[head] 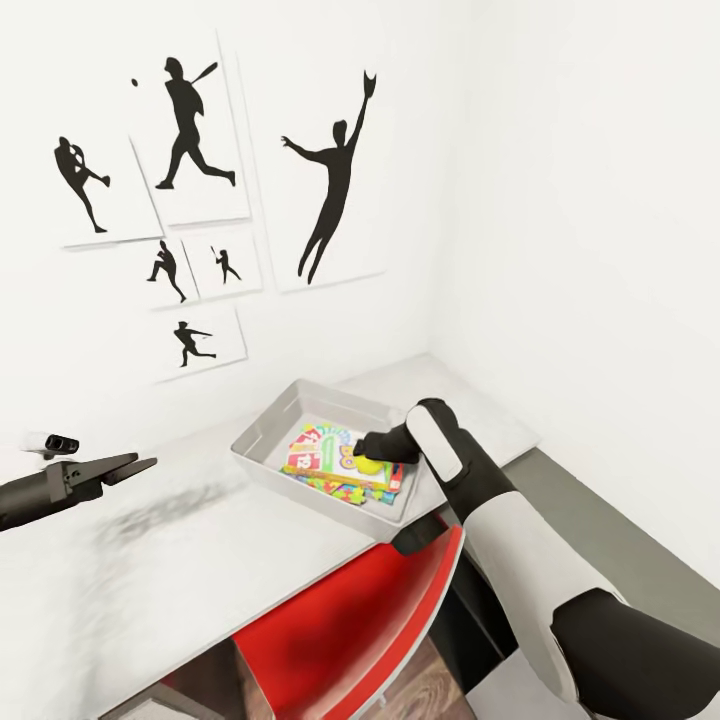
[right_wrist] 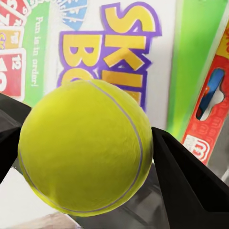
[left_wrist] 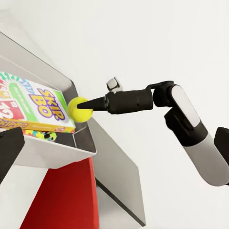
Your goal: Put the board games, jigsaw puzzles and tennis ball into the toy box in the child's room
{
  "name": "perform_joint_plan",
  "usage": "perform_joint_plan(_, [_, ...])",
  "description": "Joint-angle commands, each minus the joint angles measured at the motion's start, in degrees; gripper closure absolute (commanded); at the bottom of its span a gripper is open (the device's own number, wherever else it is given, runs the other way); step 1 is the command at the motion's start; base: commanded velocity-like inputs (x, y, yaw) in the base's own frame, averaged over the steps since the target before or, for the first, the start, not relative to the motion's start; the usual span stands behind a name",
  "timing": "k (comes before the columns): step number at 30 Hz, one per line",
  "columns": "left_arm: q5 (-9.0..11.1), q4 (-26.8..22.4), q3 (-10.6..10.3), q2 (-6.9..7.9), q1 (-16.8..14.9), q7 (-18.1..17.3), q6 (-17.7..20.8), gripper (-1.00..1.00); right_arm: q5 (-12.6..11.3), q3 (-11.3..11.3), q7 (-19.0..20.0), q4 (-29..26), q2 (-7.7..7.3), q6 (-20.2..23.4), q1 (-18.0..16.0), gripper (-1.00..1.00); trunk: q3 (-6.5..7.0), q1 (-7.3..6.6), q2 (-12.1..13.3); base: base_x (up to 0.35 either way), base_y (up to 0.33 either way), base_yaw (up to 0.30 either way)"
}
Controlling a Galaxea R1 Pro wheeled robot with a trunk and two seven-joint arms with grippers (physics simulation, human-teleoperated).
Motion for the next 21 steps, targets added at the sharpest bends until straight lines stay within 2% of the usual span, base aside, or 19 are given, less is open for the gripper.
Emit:
perform_joint_plan(1, [-0.04, -0.01, -0.01, 0.02, -0.04, -0.24, 0.6, -1.0, -0.74, -0.04, -0.6, -0.36, 0.0, 0.21, -0.05, 1.0, -0.12, 0.03, -0.12, 0.0, 0.0, 0.006])
perform_joint_plan(7, [-0.05, 0.03, -0.03, 0.02, -0.04, -0.24, 0.59, -1.0, -1.48, -0.43, -0.49, -7.63, 0.0, 0.61, -0.02, 1.0, -0.14, 0.03, -0.12, 0.0, 0.0, 0.002])
perform_joint_plan(10, [-0.05, 0.04, -0.05, 0.02, -0.04, -0.24, 0.59, -1.0, -1.61, -0.46, -0.46, -9.18, 0.0, 0.61, -0.04, 1.0, -0.14, 0.03, -0.12, 0.0, 0.0, 0.0])
perform_joint_plan(21, [-0.05, 0.08, -0.14, 0.02, -0.04, -0.24, 0.59, -1.0, -1.63, -0.34, -0.51, -9.81, 0.0, 0.61, -0.02, 1.0, -0.14, 0.03, -0.12, 0.0, 0.0, 0.0])
